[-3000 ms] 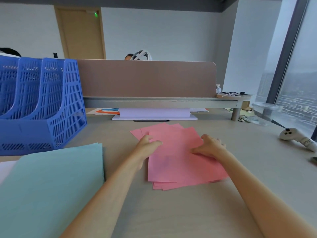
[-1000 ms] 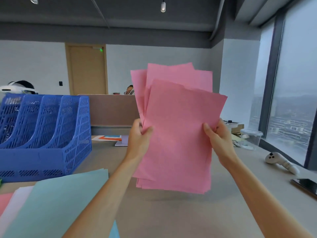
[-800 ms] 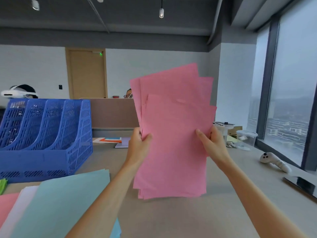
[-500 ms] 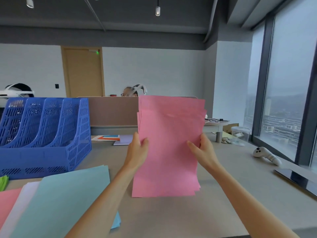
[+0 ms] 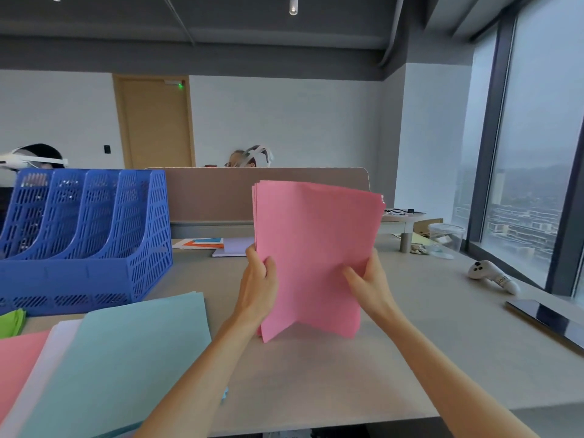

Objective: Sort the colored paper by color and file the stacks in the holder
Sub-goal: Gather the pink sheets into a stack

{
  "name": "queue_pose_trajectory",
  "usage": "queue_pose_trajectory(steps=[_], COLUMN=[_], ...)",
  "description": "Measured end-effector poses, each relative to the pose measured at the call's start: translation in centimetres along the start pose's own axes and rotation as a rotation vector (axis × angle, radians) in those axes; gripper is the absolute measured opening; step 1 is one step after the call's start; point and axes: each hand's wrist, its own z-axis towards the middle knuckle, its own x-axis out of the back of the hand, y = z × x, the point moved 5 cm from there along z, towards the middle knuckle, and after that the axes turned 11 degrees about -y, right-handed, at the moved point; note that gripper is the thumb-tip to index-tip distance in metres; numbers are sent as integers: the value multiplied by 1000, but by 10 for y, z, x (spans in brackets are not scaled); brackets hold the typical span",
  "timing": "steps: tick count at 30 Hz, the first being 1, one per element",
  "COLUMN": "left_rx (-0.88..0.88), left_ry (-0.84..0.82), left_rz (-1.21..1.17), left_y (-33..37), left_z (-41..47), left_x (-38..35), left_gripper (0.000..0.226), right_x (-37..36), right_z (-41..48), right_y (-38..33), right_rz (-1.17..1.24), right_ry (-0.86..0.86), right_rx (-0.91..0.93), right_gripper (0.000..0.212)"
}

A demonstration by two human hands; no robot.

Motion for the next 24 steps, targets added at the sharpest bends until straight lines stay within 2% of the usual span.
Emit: queue_pose_trajectory(steps=[2, 6, 10, 12, 18, 21, 24], left_rx=[-11, -91, 72, 132, 124, 243, 246], left_ry=[5, 76, 40, -1, 73, -40, -67], left_rz=[6, -66, -101, -86, -123, -70, -47], left_y=[6, 24, -15, -33, -29, -34, -27], left_z=[6, 14, -4, -11, -3, -15, -20], left_x=[3, 12, 0, -9, -2, -7, 7], left_gripper=[4, 16, 32, 30, 11, 11, 12], right_x=[0, 8, -4, -11, -12, -21, -25], right_z=[5, 15, -10, -21, -15, -23, -23], right_y=[-9, -30, 7, 24, 17, 24, 4], right_rz=[-23, 46, 73, 13, 42, -21, -19], right_ry=[5, 45, -29, -47, 7, 3, 37], right_rx=[27, 89, -44, -95, -83, -157, -141], right_gripper=[27, 20, 23, 18, 12, 12, 13])
